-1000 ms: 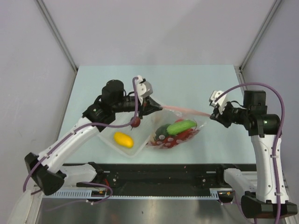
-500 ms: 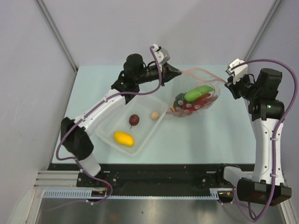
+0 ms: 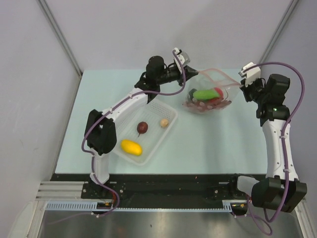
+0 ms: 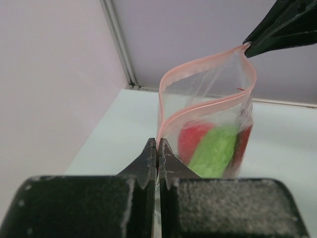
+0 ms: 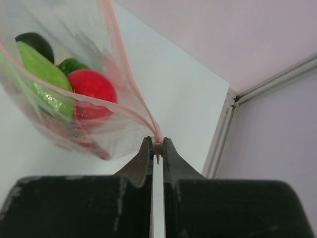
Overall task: Place the food in the zip-top bag and seal the zipper
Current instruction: Place the zipper food storage bag at the center of the board.
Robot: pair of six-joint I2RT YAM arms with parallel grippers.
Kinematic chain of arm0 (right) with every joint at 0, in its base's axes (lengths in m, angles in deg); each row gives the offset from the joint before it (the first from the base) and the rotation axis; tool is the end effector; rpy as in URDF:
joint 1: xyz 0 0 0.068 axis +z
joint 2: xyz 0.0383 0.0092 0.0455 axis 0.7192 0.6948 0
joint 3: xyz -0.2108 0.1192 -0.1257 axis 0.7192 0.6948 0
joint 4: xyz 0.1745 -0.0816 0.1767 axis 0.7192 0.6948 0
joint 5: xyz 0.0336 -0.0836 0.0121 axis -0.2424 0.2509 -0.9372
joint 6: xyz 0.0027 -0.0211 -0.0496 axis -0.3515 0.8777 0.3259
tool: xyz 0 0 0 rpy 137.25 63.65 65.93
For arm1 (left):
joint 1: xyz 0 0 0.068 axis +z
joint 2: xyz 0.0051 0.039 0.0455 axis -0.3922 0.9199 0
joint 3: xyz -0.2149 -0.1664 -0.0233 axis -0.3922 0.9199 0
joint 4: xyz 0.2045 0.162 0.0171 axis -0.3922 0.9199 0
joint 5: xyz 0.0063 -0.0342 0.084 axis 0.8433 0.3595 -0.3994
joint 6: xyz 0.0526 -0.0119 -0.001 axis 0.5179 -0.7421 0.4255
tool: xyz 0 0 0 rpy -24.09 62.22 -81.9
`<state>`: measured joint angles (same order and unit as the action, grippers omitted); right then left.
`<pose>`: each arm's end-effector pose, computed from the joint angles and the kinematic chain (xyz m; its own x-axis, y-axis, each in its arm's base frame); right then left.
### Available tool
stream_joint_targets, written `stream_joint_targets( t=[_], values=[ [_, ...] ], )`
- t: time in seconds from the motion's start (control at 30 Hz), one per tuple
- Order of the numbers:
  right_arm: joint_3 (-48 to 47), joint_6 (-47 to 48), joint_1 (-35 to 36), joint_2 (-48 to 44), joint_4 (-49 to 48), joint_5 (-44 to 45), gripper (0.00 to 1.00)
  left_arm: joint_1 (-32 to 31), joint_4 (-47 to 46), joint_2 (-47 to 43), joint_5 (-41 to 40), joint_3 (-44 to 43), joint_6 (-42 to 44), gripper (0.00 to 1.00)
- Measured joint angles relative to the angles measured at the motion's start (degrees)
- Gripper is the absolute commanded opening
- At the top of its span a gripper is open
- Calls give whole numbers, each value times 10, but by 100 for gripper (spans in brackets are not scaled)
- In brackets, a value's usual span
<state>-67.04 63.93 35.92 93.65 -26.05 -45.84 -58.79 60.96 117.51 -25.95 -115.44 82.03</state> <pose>0.2474 -0.0286 0.3925 -0.1385 -0.5396 -0.8304 -0.3968 0.7985 -0.4527 0.3737 -0.2946 0.3717 0.1491 -0.0020 -0.9888 0.9402 0.3100 0.1411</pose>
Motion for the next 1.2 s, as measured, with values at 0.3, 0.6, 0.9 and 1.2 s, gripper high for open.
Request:
stream_joint_targets(
  t=[0.3,0.6,0.9,1.2],
  values=[
    [-24,-44,-5,66,-87,14,0,1,-24,56,-9,-70,30,0],
    [99,69,20,-129,108,-85,0,-1,63,-88,98,167,133,4],
    [315,150,123,-241,253,-89,0,-31,179,-182,115,380,231,6],
    [312,174,158,-268,317,-101,13,-50,238,-269,106,445,267,18]
  ],
)
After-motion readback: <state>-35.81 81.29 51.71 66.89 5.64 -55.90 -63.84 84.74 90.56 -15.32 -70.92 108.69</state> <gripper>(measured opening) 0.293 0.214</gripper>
